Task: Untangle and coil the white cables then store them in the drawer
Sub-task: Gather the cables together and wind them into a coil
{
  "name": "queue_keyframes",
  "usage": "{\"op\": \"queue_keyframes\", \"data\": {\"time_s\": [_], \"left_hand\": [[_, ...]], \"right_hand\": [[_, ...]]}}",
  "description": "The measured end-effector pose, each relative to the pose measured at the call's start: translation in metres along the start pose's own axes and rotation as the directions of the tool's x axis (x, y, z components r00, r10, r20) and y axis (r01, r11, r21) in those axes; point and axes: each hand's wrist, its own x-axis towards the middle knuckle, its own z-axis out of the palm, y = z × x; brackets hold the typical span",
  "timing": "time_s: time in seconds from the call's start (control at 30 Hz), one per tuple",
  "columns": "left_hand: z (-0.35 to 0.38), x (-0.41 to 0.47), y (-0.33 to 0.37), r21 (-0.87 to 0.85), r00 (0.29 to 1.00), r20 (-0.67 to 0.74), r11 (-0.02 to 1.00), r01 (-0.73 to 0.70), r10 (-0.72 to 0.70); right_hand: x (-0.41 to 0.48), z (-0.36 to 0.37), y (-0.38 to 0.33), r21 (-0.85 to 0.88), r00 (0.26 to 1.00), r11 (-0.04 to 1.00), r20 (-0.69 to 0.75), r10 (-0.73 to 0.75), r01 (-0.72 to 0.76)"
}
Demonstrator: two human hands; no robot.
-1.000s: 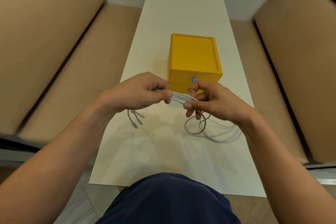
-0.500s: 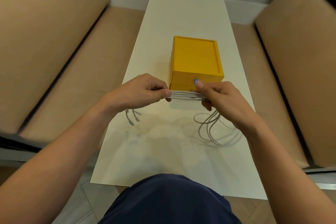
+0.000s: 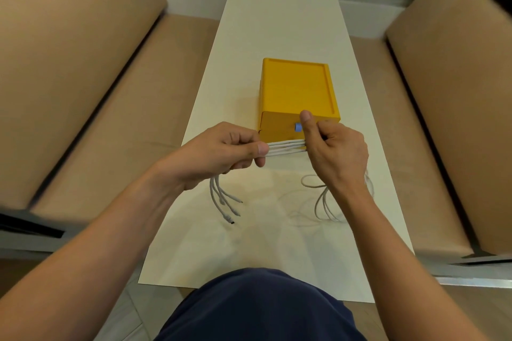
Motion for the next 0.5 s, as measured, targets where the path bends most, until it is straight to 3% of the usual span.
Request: {"op": "queue_keyframes", "data": {"time_s": [0.17, 0.33, 0.5], "left_hand": [[-0.002, -0.003, 0.001, 0.027, 1.0, 0.0, 1.0, 0.006, -0.006], [0.003, -0.011, 0.006, -0.026, 0.999, 0.031, 0.999, -0.04, 0.041], [0.007, -0.014, -0.002, 0.05, 1.0, -0.021, 0.999, 0.016, -0.015]], "right_hand": [[0.003, -0.007, 0.0, 0.25, 0.988, 0.955, 0.023, 0.156, -0.156], [0.005, -0.009, 0.0, 0.134, 0.996, 0.987, 0.041, 0.084, -0.088], [0.006, -0.014, 0.0, 0.293, 0.999, 0.956, -0.006, 0.037, -0.034]]}}
